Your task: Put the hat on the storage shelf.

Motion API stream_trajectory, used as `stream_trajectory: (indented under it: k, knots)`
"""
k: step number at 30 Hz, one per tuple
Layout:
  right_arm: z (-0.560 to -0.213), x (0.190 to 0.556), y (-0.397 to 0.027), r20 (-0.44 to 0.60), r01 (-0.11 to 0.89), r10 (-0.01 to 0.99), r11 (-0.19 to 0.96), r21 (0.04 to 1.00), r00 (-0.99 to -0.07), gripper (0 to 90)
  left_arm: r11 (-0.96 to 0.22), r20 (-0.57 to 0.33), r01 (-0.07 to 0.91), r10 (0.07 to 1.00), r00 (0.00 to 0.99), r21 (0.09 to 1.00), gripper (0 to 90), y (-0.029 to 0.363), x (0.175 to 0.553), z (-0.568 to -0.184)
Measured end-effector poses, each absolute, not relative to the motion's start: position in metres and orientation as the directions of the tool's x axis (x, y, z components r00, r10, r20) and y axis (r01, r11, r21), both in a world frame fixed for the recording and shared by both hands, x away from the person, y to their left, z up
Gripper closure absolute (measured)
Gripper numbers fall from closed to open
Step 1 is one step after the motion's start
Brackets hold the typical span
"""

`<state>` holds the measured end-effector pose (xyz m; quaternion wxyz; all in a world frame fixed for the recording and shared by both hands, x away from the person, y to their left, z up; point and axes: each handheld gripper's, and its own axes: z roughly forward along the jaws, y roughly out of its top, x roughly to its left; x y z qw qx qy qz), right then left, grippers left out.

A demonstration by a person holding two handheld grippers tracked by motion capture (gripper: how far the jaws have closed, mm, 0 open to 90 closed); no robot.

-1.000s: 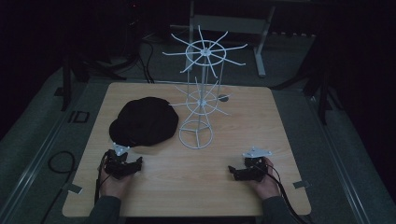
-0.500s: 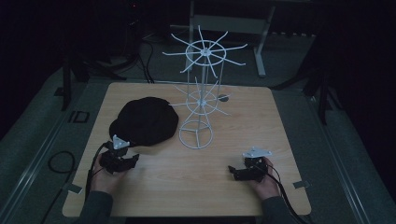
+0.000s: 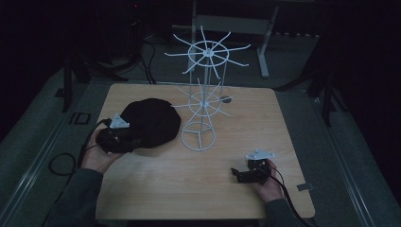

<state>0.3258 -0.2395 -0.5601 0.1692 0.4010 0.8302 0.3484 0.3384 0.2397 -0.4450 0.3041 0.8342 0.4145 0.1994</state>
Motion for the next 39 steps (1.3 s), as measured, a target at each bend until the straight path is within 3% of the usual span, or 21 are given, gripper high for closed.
stream_trajectory:
  k: [19,27,39]
  knots:
    - [-0.560,0.326,-0.239,-0.002,0.548,0.784,0.436,0.714,-0.621,11.0,-0.510,0.040,0.615,0.788,0.614,0.601,10.2,0.224,0.422,-0.410]
    - [-0.560,0.326,-0.239,-0.002,0.549,0.785,0.435,0.714,-0.620,11.0,-0.559,0.061,0.606,0.762,0.645,0.565,8.6,0.213,0.451,-0.416]
    - [-0.560,0.326,-0.239,-0.001,0.550,0.785,0.435,0.713,-0.619,11.0,-0.542,-0.013,0.628,0.751,0.660,0.558,7.5,0.210,0.482,-0.442]
